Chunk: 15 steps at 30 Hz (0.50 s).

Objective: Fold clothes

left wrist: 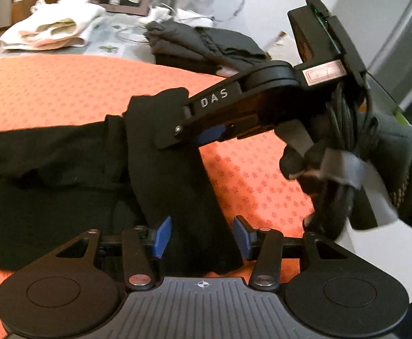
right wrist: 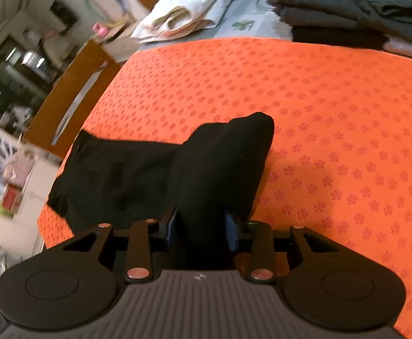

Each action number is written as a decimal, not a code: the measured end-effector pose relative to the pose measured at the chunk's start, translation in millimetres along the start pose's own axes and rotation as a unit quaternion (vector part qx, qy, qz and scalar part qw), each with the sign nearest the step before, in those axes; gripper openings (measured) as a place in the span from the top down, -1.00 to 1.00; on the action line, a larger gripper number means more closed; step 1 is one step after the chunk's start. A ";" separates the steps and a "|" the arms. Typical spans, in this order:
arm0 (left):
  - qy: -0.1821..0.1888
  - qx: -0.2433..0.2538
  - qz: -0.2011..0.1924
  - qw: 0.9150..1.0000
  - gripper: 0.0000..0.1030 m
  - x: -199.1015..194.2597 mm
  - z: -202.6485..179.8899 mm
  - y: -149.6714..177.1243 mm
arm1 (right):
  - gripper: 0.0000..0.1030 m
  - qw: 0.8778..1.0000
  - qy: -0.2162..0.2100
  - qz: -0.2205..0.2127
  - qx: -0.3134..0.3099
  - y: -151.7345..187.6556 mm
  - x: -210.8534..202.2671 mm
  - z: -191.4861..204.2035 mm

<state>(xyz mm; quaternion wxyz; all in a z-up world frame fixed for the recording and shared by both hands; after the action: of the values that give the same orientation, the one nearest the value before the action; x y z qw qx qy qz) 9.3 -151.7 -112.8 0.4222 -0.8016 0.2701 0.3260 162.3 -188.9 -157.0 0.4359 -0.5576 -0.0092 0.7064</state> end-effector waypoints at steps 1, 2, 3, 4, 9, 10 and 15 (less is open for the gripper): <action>-0.006 -0.004 -0.006 1.000 -0.01 -3.4 -1.3 3.4 | 0.21 1.000 -0.002 0.003 -0.007 0.0 -1.3 -0.4; -0.013 -0.010 -0.015 1.000 -0.01 -7.6 -1.4 6.4 | 0.21 1.000 -0.005 0.006 -0.012 0.3 -2.6 -1.2; -0.019 -0.016 -0.024 0.999 -0.02 -11.8 -1.6 9.4 | 0.21 1.000 -0.005 0.009 -0.017 0.9 -3.7 -2.4; -0.025 -0.022 -0.032 0.999 -0.02 -15.8 -1.6 12.4 | 0.21 1.000 -0.002 0.012 -0.022 1.9 -4.7 -4.4; -0.048 -0.081 -0.061 0.994 -0.02 -30.8 -1.7 35.9 | 0.15 0.999 0.015 0.029 -0.043 9.3 -9.3 -16.4; -0.058 -0.090 -0.067 0.992 -0.02 -34.6 -3.7 42.1 | 0.13 0.998 0.017 0.032 -0.050 10.9 -10.4 -19.2; -0.114 -0.124 -0.108 0.980 -0.03 -49.6 -21.5 73.5 | 0.09 0.994 0.007 0.037 -0.102 15.0 -16.5 -34.5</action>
<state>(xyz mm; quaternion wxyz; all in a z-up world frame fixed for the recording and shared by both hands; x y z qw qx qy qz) -68.3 -198.8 -103.1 0.3803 -0.8299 0.0897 0.3982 180.7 -224.8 -164.6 0.3509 -0.6040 -0.0574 0.7133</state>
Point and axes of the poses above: each gripper's, at about its wrist camera, not at the fingertips, and x roughly the way its jaws point, z to its left, y to its underside, the point moved 6 cm from there along x, roughly the way its jaws point, and after that the axes turned 12 degrees about -x, right-handed, at the moved point
